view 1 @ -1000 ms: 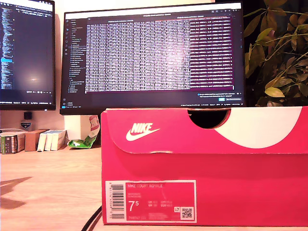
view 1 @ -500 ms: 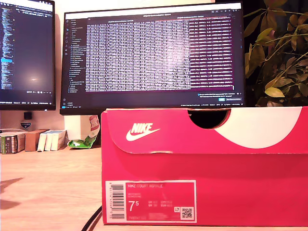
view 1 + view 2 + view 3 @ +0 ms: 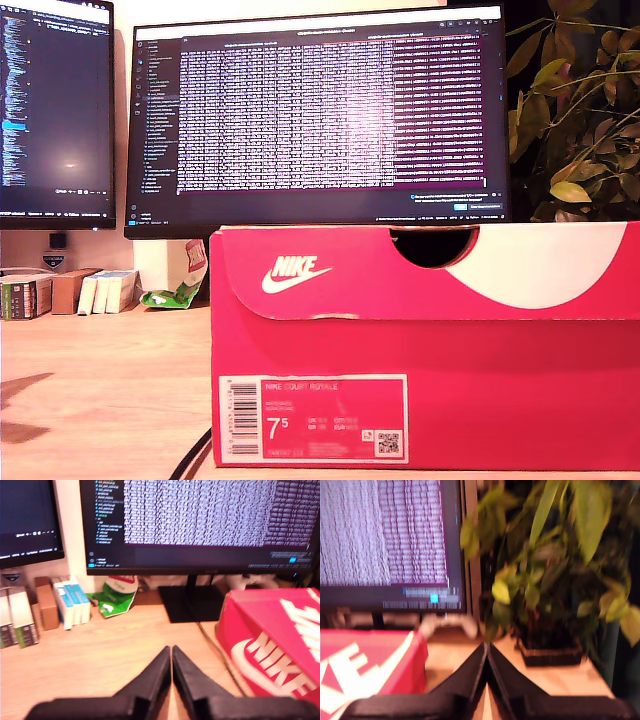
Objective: Close the red shoebox by pushing the lid with your left arm and holding the box in place with your right arm
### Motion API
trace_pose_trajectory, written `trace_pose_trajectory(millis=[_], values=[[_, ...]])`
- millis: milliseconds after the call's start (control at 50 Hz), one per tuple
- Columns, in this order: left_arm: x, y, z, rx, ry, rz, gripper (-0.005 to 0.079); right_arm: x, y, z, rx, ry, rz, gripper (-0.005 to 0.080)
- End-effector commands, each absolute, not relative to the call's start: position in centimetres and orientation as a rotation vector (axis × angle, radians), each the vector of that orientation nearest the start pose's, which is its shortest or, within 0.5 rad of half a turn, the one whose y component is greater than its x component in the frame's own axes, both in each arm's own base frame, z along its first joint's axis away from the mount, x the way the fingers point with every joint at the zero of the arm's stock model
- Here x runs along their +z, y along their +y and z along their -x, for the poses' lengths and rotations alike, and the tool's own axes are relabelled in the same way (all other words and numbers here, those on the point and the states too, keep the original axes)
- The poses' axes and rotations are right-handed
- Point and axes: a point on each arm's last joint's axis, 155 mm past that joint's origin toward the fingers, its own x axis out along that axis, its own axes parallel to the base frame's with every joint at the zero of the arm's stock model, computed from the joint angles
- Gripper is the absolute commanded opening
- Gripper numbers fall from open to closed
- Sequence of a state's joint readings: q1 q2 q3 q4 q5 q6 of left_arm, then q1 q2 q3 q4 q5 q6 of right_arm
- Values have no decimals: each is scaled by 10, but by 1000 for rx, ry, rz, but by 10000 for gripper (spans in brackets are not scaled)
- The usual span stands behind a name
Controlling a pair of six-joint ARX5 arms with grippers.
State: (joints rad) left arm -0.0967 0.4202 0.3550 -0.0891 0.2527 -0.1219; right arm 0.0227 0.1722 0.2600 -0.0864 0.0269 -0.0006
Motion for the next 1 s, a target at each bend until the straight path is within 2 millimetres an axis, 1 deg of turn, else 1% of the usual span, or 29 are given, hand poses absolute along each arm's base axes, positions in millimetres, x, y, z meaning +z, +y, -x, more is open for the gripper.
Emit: trace_pose_trajectory(millis=[0, 120, 300, 380, 500, 740, 900, 980], values=[[203, -74, -265, -337, 188, 126, -19, 200, 3, -254, 2, 57, -1, -13], [192, -80, -265, -351, 168, 117, -19, 186, 5, -254, 12, 57, -1, -13], [170, -83, -260, -354, 173, 101, -19, 181, 5, -249, 10, 47, 10, -12], [165, -80, -258, -338, 169, 98, -19, 177, 4, -247, 9, 51, 26, -12], [157, -77, -253, -325, 169, 97, -19, 166, 4, -245, 10, 77, 27, -13], [150, -65, -242, -277, 176, 62, -19, 152, 6, -247, 17, 112, 27, -12], [146, -59, -235, -251, 159, 67, -19, 144, 11, -246, 48, 141, 26, -13], [137, -58, -235, -246, 193, 64, -19, 142, 13, -246, 54, 141, 25, -13]])
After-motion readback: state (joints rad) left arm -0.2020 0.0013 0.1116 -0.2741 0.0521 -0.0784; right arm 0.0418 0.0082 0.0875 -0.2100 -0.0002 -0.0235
